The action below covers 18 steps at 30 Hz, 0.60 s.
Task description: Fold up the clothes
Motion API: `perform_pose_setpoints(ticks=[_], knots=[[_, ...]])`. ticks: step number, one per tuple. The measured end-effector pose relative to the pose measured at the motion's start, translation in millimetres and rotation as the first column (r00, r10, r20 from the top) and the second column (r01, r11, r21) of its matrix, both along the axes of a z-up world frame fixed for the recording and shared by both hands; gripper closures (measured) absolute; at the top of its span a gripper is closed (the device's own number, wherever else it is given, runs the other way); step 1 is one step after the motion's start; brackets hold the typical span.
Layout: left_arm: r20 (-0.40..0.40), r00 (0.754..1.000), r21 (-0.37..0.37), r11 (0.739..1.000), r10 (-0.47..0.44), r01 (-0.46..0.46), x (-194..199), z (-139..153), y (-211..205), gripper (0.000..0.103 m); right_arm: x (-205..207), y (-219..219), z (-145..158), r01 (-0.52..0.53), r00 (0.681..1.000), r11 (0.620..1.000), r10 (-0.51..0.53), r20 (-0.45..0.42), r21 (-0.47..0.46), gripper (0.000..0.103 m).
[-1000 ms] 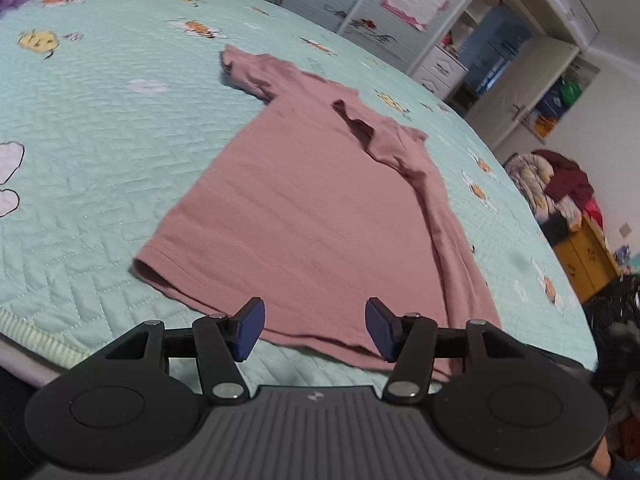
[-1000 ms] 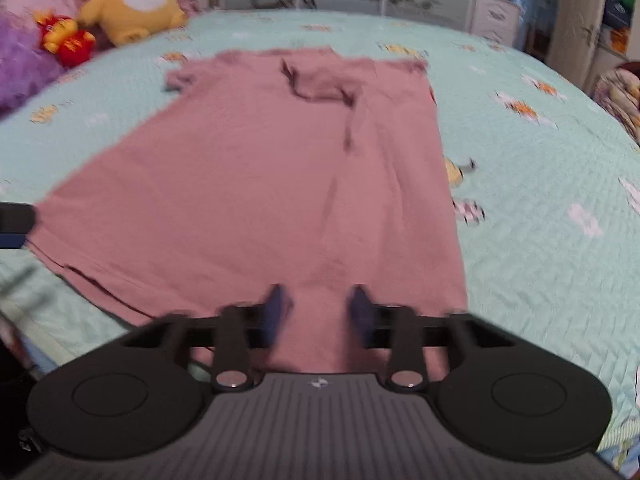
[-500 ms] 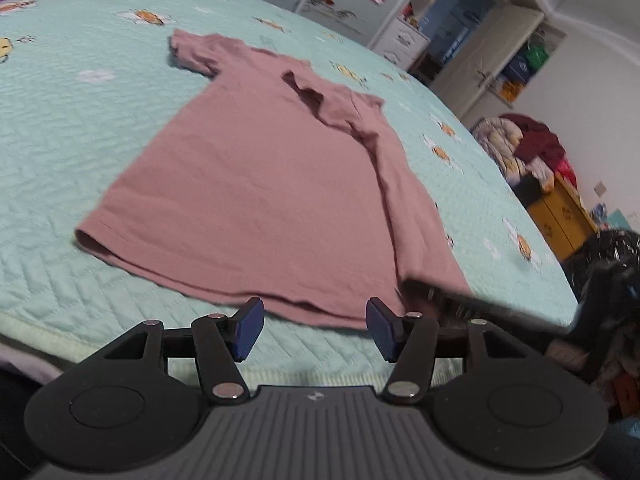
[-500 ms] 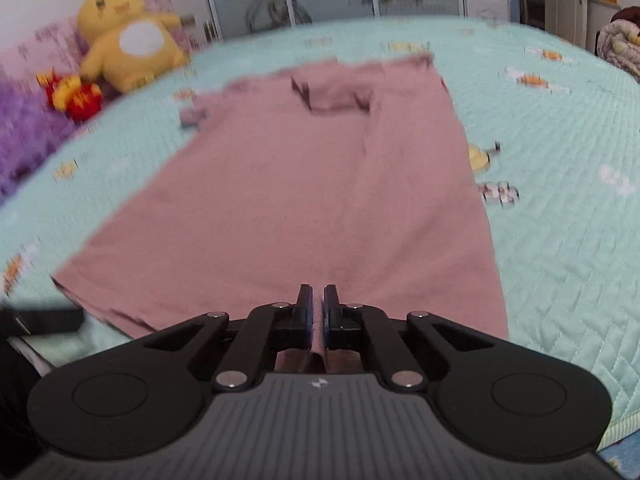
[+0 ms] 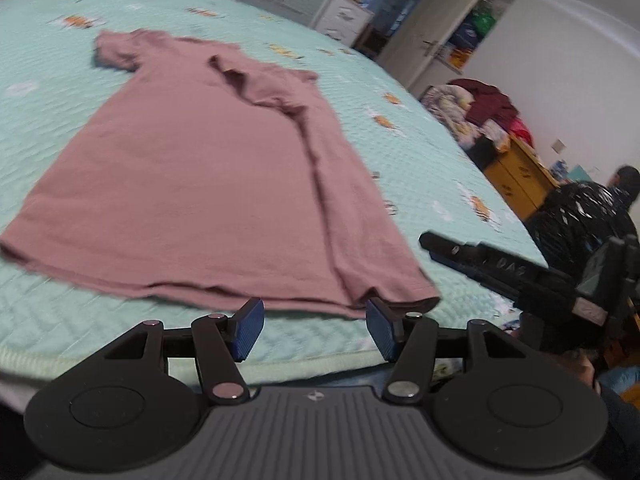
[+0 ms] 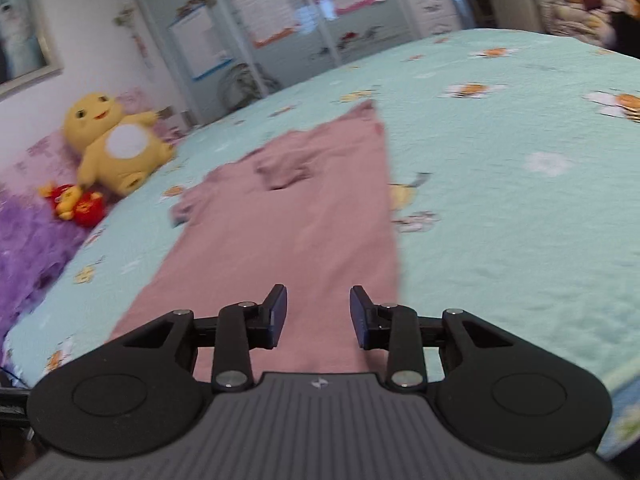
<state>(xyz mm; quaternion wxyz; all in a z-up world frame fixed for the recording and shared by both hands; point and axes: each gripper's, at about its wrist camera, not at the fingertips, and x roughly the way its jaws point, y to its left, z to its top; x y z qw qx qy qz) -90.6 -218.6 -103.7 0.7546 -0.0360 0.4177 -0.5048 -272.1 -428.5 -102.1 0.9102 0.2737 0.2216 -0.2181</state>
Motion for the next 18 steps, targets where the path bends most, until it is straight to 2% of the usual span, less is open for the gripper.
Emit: perform_pose_setpoints(ticks=[2,6,10,12,13,14,16,18], knots=[[0.016,0.999,-0.025,0.999,-0.04,0.04,-5,8,-13,0.044,-6,-7,-8,0.021,1.0,1.0,-0.02,-0.023,0.019,0.068],[0.053,0.987,-0.07,0.986,-0.15,0.153,-21,18,-46,0.043,2,5,-39,-0.008,0.988,0.999,0.014,-0.156,0.034,0.069],[0.094,0.961,-0.088,0.96,-0.259,0.267,-40,19,-72,0.04,-4,8,-34,0.0,0.994,0.999,0.004,-0.112,0.036,0.068],[0.087,0.961,-0.078,0.96,-0.262,0.268,-38,7,-80,0.035,-9,5,-33,0.015,0.994,1.0,-0.013,-0.113,0.023,0.071],[0.045,0.969,-0.055,0.968,-0.241,0.244,-31,-2,-84,0.035,-12,3,-32,0.023,0.993,1.0,-0.021,-0.114,0.016,0.071],[0.004,0.976,-0.027,0.975,-0.22,0.22,-24,-12,-85,0.04,-13,2,-35,0.014,0.992,1.0,-0.011,-0.125,0.025,0.071],[-0.053,0.979,0.022,0.98,-0.196,0.198,-14,-30,-83,0.04,-18,0,-39,0.014,0.993,0.999,-0.009,-0.117,0.046,0.071],[-0.054,0.98,0.065,0.979,-0.192,0.195,-12,-39,-76,0.041,-25,-2,-37,0.025,0.995,0.998,-0.02,-0.102,0.05,0.071]])
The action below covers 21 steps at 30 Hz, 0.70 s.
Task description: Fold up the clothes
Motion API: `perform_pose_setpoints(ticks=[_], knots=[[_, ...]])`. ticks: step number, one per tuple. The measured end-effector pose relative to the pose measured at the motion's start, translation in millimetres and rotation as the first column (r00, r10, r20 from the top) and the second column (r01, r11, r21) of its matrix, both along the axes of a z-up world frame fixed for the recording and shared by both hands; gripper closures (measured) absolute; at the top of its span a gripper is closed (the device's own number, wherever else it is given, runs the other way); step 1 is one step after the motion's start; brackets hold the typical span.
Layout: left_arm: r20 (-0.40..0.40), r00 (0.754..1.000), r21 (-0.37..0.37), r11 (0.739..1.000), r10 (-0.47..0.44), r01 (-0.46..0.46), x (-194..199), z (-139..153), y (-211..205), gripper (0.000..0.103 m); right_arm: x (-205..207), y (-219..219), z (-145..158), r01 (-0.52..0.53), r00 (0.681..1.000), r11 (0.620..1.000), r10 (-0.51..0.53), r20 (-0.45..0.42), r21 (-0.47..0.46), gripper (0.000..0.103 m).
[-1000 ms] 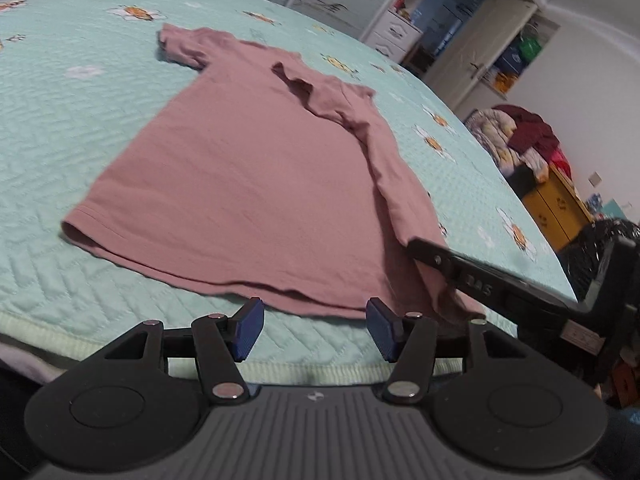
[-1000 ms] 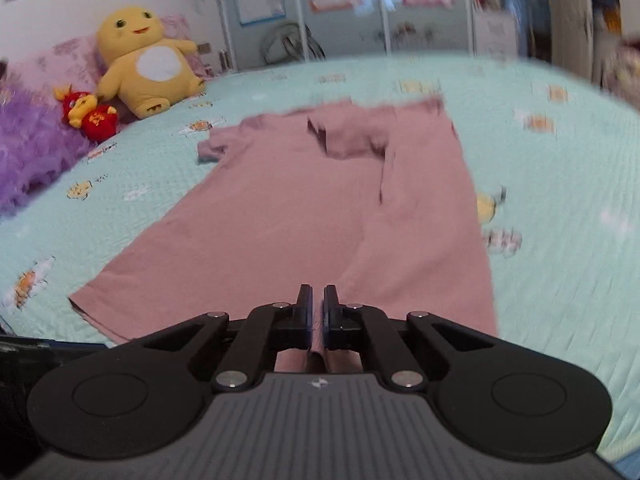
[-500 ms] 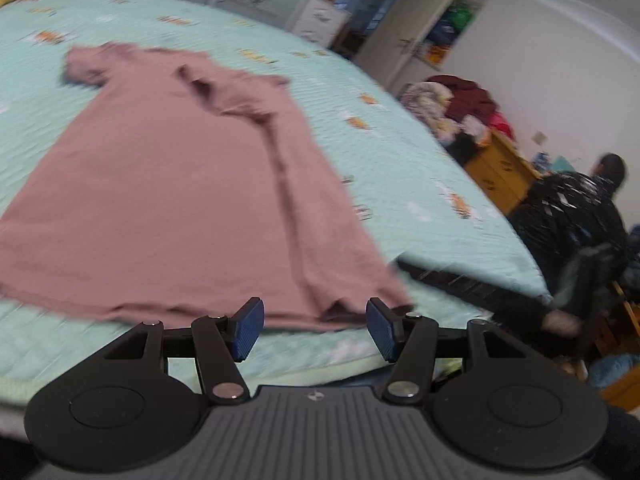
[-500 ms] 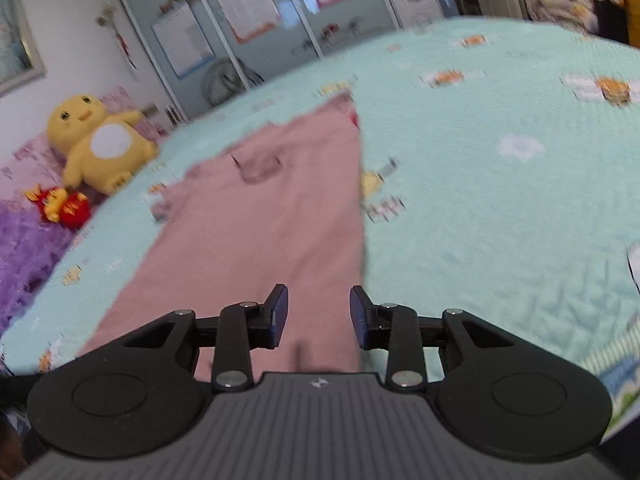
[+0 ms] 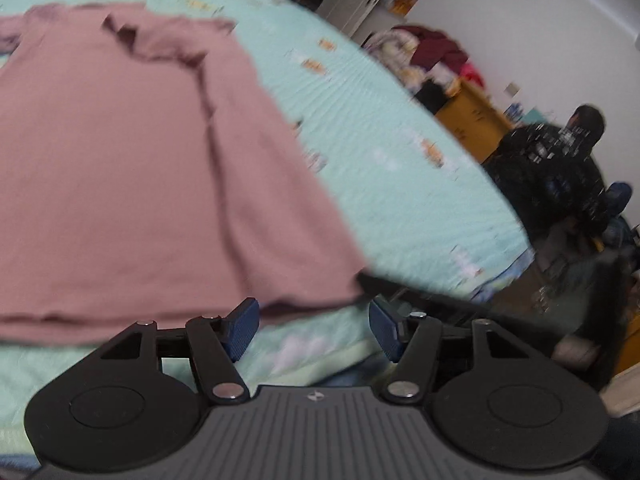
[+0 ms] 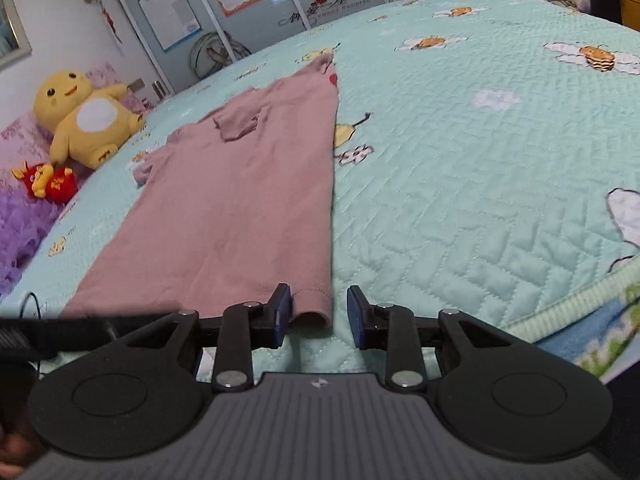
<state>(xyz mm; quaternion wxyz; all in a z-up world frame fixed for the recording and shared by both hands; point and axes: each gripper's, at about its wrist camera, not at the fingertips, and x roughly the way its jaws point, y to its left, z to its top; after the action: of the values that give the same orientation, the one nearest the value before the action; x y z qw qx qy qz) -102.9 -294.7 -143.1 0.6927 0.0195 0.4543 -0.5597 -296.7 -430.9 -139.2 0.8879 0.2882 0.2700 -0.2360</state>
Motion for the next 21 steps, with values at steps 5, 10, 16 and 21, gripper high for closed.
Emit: perform_pose_setpoints(ticks=[5,10,16,21], knots=[[0.072,0.997,-0.046,0.999,-0.014,0.017,-11,23,14,0.041,-13,-6,12,0.016,0.995,0.999,-0.019,0.093,0.029,0.07],[0.184,0.975,-0.055,0.989,-0.125,0.137,-24,36,-18,0.035,-4,-3,19,-0.013,0.994,0.999,0.01,0.111,0.033,0.07],[0.068,0.991,-0.001,0.994,-0.112,0.112,-7,0,-19,0.041,-19,-22,-6,0.047,0.996,0.984,-0.058,0.063,0.171,0.07],[0.144,0.99,-0.037,0.999,-0.004,0.009,1,22,24,0.04,-22,-16,15,0.038,0.992,0.994,-0.051,0.119,0.107,0.069]])
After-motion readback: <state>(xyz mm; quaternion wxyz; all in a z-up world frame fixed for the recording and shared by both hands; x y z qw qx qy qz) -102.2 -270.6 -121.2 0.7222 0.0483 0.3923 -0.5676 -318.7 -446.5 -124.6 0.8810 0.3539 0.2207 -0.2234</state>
